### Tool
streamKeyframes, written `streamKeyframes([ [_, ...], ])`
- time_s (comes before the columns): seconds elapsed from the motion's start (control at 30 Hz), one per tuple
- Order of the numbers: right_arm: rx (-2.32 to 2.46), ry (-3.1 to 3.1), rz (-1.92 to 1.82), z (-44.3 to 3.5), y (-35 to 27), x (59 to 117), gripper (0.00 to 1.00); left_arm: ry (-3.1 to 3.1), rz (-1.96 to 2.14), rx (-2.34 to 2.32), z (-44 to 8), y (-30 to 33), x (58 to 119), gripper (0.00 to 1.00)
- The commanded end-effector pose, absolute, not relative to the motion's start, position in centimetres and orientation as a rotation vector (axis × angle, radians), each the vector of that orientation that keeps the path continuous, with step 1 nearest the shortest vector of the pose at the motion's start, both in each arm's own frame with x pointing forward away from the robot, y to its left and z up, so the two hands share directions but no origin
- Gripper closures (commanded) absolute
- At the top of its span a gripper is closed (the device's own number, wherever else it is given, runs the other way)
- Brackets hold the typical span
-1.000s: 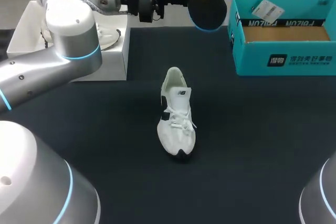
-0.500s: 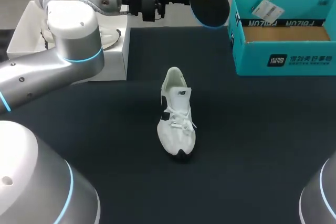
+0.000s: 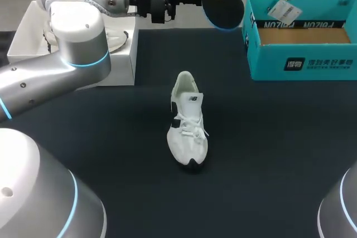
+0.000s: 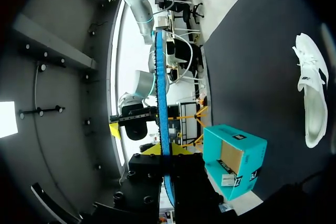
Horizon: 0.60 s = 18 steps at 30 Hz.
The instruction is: Take the shoe out of the shoebox, open the shoe tongue, remove and reinsert the insole, then place the shoe into the shoebox
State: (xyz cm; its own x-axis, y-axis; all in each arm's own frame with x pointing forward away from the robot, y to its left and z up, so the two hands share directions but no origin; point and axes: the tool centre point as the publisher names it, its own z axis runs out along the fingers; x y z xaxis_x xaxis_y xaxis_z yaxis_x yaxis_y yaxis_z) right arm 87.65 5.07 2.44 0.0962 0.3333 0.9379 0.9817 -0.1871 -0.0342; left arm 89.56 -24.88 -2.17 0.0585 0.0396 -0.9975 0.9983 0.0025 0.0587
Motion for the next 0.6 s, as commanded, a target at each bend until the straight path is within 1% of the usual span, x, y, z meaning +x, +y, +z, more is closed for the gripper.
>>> streamKeyframes([
  [0.03, -1.636, -1.318, -1.106, 2.4, 5.1, 87.5, 0.00, 1.199, -1.141, 1.264, -2.1, -24.9, 89.4, 1.00],
  [0.17, -1.582, -1.323, -1.117, 2.5, 4.0, 86.7, 0.00, 1.199, -1.141, 1.264, -2.1, -24.9, 89.4, 1.00],
  [0.43, -1.545, -1.318, -1.207, 2.2, -0.4, 84.3, 0.00, 1.199, -1.141, 1.264, -2.1, -24.9, 89.4, 1.00],
  [0.6, -1.512, -1.407, -1.248, 1.9, -1.3, 83.4, 0.00, 1.199, -1.141, 1.264, -2.1, -24.9, 89.4, 1.00],
])
